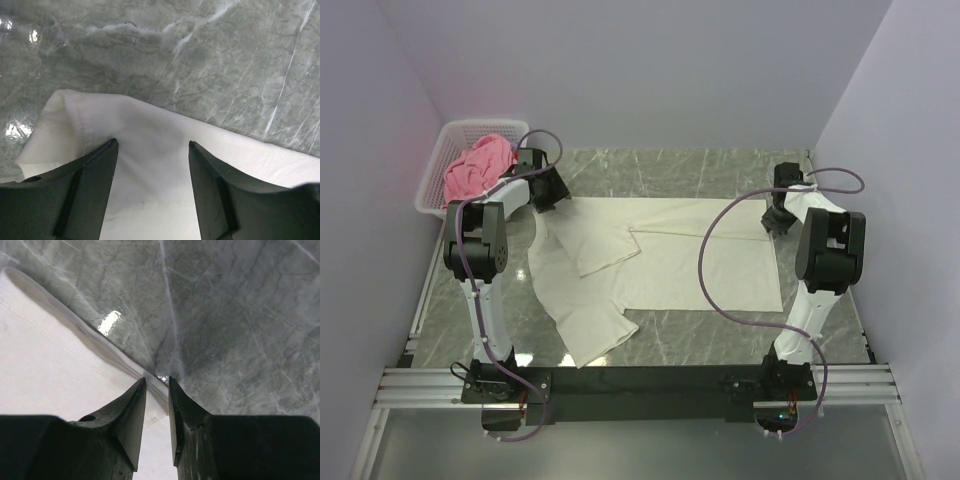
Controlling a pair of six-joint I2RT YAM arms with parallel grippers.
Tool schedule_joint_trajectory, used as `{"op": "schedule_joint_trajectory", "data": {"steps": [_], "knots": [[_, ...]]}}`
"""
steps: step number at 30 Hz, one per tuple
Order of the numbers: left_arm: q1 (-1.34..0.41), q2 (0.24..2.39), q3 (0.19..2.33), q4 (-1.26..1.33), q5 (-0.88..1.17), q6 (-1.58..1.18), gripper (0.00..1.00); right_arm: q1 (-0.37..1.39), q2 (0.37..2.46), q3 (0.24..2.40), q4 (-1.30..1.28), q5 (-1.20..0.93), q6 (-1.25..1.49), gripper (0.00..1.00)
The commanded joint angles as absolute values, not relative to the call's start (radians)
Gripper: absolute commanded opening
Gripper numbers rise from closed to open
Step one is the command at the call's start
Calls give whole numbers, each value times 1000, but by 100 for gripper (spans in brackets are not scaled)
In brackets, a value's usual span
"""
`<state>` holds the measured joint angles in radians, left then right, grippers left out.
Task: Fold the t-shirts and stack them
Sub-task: Fold the tshirt
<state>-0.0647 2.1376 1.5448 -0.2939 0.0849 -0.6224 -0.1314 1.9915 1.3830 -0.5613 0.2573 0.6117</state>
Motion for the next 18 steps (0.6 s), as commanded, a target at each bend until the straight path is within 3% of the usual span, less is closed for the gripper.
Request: {"op": "schedule_joint_trajectory", "data": {"steps": [1, 9, 13, 15, 18], "knots": [[-43, 2169, 1523, -331, 32, -598, 67, -140, 2011, 1410, -621, 334, 580, 31], [-58, 2005, 1511, -325, 35, -577, 90, -137, 1896, 1376, -574, 261, 545, 31], [-80, 1843, 1476, -350, 47, -589, 93, -121, 1765, 1332, -572, 219, 529, 34], [-98, 1775, 1422, -365, 41, -598, 94, -107, 1688, 1284, -569, 184, 528, 38], [-126, 1623, 1304, -383, 37, -623, 92, -92, 1576, 1195, -569, 164, 531, 52]]}}
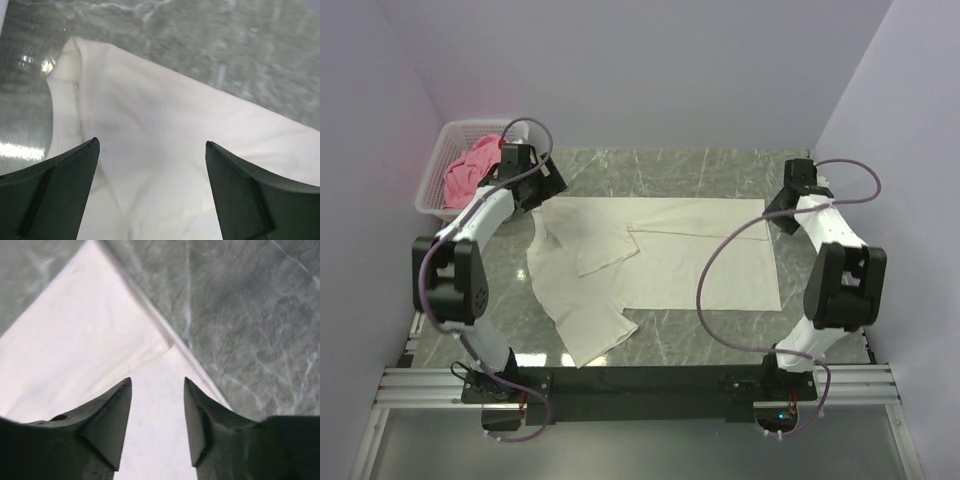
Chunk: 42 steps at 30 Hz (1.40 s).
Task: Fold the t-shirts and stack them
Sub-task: Fold the tshirt
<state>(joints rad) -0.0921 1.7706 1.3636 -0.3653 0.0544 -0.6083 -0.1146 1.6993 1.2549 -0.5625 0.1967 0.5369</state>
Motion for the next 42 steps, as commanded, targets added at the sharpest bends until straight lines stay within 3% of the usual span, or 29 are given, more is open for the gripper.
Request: {"op": "schedule_joint_trajectory", "data": {"steps": [1, 5, 11, 19, 28, 42], "knots": [[-135, 1547, 1270, -391, 23, -636, 92, -91, 1545, 1168, -565, 140, 534, 54], [-182, 1358, 1032, -431, 5, -684, 89, -81, 1396, 996, -540, 80, 572, 62], [-199, 1105, 749, -474, 3, -785, 81, -52, 1203, 818, -538, 72, 587, 62], [-215, 1015, 511, -427, -87, -887, 69, -52, 1092, 686, -551, 57, 575, 61], [-215, 1042, 443, -402, -133, -917, 61, -52, 1084, 664, -558, 74, 572, 61], [-259, 1094, 515, -519, -186, -930, 50, -71, 1146, 686, -627, 158, 575, 60]]}}
